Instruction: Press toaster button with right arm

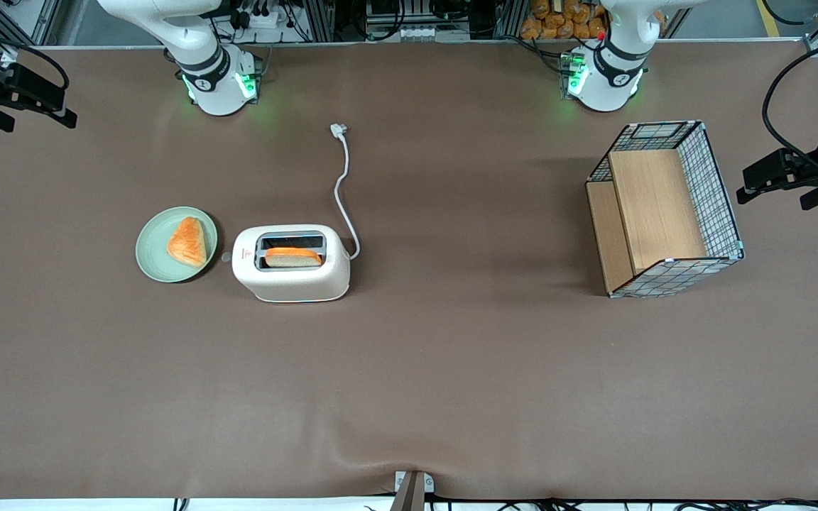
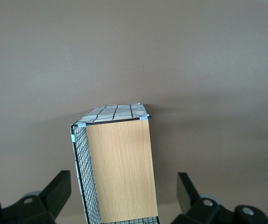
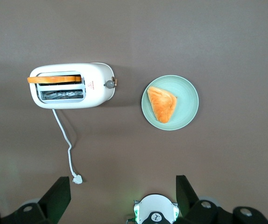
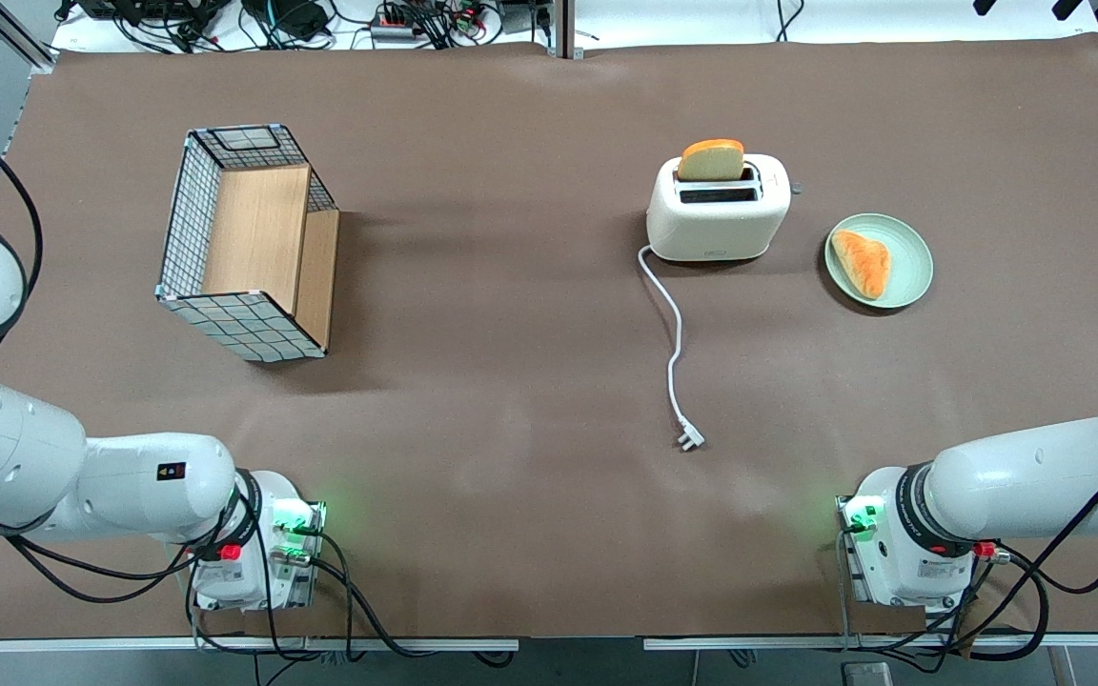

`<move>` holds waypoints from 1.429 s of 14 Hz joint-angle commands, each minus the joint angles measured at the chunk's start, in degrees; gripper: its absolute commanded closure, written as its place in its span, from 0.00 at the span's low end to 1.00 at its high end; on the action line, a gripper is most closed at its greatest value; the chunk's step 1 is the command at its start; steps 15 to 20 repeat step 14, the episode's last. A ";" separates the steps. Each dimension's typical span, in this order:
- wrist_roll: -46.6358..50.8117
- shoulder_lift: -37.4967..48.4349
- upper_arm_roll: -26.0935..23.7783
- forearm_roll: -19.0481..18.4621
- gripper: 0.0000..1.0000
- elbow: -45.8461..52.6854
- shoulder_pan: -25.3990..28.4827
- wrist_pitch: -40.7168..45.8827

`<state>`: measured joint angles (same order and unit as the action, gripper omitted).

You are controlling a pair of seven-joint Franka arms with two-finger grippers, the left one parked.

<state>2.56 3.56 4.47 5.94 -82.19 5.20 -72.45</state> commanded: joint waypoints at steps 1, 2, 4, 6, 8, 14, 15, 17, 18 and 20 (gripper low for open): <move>-0.89 -0.22 -0.52 -0.75 0.00 0.63 -0.81 -0.06; -0.89 -0.22 -0.52 -0.84 0.00 0.63 -0.81 -0.06; -0.80 -0.22 -0.52 -1.01 0.00 0.89 -0.81 -0.41; -0.80 -0.22 -0.43 -1.10 0.00 0.98 -0.81 -0.41; -0.89 -0.31 -0.60 -4.68 0.00 1.16 -0.55 -0.50; -2.47 -0.66 -0.69 -6.55 0.00 1.34 -0.72 -2.08; -2.47 -0.66 -0.69 -6.55 0.00 1.34 -0.72 -2.08; -2.47 -0.66 -0.69 -6.55 0.00 1.34 -0.72 -2.08; -2.47 -0.66 -0.69 -6.55 0.00 1.34 -0.72 -2.08; -2.47 -0.66 -0.69 -6.55 0.00 1.34 -0.72 -2.08</move>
